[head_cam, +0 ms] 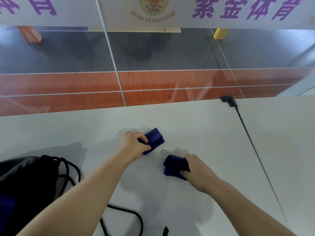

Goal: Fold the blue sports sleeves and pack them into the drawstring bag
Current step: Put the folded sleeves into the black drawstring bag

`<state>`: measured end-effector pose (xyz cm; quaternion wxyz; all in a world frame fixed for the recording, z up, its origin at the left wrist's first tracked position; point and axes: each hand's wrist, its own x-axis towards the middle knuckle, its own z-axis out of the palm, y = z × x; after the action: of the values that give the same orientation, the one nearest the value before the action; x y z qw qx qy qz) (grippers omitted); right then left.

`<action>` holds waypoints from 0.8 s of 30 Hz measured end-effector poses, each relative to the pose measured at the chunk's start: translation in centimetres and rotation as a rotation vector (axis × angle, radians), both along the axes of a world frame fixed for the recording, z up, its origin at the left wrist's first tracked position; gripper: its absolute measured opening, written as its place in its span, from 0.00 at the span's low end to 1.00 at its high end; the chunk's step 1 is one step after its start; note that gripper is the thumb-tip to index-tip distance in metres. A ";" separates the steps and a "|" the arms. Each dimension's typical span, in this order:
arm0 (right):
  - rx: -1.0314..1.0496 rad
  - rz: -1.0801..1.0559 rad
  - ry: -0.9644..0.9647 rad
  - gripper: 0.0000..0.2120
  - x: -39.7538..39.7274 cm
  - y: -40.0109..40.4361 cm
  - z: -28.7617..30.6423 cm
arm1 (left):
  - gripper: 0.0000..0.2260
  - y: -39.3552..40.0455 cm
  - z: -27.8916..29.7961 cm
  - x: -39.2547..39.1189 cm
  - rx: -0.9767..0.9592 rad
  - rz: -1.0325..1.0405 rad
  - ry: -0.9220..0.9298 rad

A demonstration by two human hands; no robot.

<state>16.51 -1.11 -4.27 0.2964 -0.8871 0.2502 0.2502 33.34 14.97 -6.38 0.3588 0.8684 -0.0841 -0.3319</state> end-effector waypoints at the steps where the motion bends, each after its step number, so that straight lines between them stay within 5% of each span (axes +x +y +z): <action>1: 0.005 -0.006 -0.003 0.05 -0.1 0.0 0.0 | 0.08 0.1 0.0 -0.5 -0.008 0.004 -0.008; 10: -0.004 0.039 -0.121 0.02 -0.8 -0.4 0.7 | 0.03 1.3 -0.1 -3.9 -0.110 -0.073 -0.112; 16: 0.027 0.031 -0.226 0.07 -1.4 -0.1 2.0 | 0.22 2.2 0.3 -4.2 -0.134 -0.045 -0.086; 24: 0.198 0.152 -0.358 0.04 -0.4 1.8 3.6 | 0.13 5.2 2.3 -5.3 -0.186 -0.083 -0.009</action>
<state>16.11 0.68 -0.67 0.4020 -0.9003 0.1003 0.1336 28.02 20.16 -4.06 0.4236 0.8285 -0.1521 -0.3333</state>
